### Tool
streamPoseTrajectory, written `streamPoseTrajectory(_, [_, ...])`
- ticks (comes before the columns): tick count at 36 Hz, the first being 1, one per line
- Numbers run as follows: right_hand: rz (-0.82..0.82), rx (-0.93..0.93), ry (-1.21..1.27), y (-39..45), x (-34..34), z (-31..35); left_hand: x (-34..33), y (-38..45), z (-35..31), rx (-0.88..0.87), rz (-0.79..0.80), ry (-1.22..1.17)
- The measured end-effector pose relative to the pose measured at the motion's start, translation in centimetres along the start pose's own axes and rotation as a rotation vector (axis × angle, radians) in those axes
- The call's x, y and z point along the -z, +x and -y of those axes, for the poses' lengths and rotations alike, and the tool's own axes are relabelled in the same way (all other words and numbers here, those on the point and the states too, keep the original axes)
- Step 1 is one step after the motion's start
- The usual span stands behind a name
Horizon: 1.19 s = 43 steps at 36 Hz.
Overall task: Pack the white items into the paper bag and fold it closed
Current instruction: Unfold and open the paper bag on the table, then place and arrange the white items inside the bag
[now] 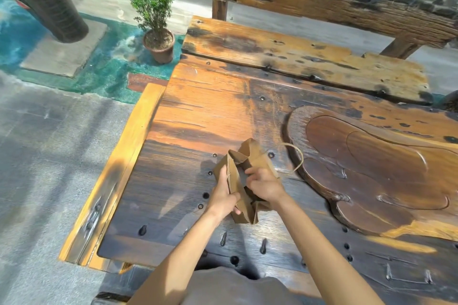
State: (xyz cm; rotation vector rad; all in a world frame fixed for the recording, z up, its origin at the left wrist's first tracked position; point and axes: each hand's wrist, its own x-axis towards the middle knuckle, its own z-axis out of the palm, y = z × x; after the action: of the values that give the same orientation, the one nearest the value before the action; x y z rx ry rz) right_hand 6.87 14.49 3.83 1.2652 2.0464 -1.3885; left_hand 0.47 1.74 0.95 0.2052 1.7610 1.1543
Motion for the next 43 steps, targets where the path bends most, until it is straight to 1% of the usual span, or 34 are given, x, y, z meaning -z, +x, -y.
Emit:
streamPoseTrajectory(2, [-0.01, 0.049, -0.052, 0.9, 0.2, -0.8, 0.5, 0.0, 0.2, 0.003, 0.02, -0.012])
streamPoseTrajectory(4, [0.033, 0.101, -0.103, 1.5, 0.4, -1.7, 1.1, -0.3, 0.1, 0.002, 0.015, -0.016])
streamPoseTrajectory(7, [0.1, 0.147, -0.287, 1.8, 0.8, -2.3, 2.2, -0.6, -0.1, 0.033, -0.006, -0.035])
streamPoseTrajectory(10, [0.134, 0.13, -0.471, 2.1, 1.4, -2.6, 3.1, -0.9, -0.5, 0.067, -0.06, -0.004])
streamPoseTrajectory(12, [0.16, 0.101, -0.511, 2.5, 1.8, -2.6, 3.6, -1.0, -0.9, 0.087, -0.113, 0.07])
streamPoseTrajectory(16, [0.133, 0.057, -0.511, 3.3, 2.6, -2.2, 4.3, -1.1, -1.3, 0.079, -0.229, 0.189])
streamPoseTrajectory(21, [0.098, -0.012, -0.476, 4.3, 3.5, -2.5, 5.3, -0.8, -1.6, 0.096, -0.276, 0.364])
streamPoseTrajectory(24, [0.11, -0.035, -0.461, 5.0, 3.7, -3.0, 5.6, -0.7, -1.7, 0.108, -0.247, 0.376])
streamPoseTrajectory(29, [0.137, -0.085, -0.414, 6.2, 3.4, -2.2, 5.2, -1.1, -2.3, 0.079, -0.127, 0.331])
streamPoseTrajectory(32, [0.202, -0.161, -0.37, 6.6, 3.5, -0.8, 5.0, -1.1, -2.3, 0.075, -0.083, 0.331])
streamPoseTrajectory(34, [0.245, -0.235, -0.26, 7.2, 3.5, -0.2, 4.9, -1.1, -2.4, 0.067, -0.082, 0.349])
streamPoseTrajectory(37, [0.26, -0.304, -0.206, 8.3, 3.4, 0.0, 5.2, -1.3, -2.3, 0.054, -0.071, 0.36])
streamPoseTrajectory(39, [0.269, -0.285, -0.223, 9.3, 3.1, 0.0, 5.4, -1.4, -2.3, 0.046, -0.06, 0.364])
streamPoseTrajectory(43, [0.292, -0.132, -0.364, 10.9, 1.6, 0.5, 5.5, -1.3, -2.4, 0.049, -0.06, 0.369])
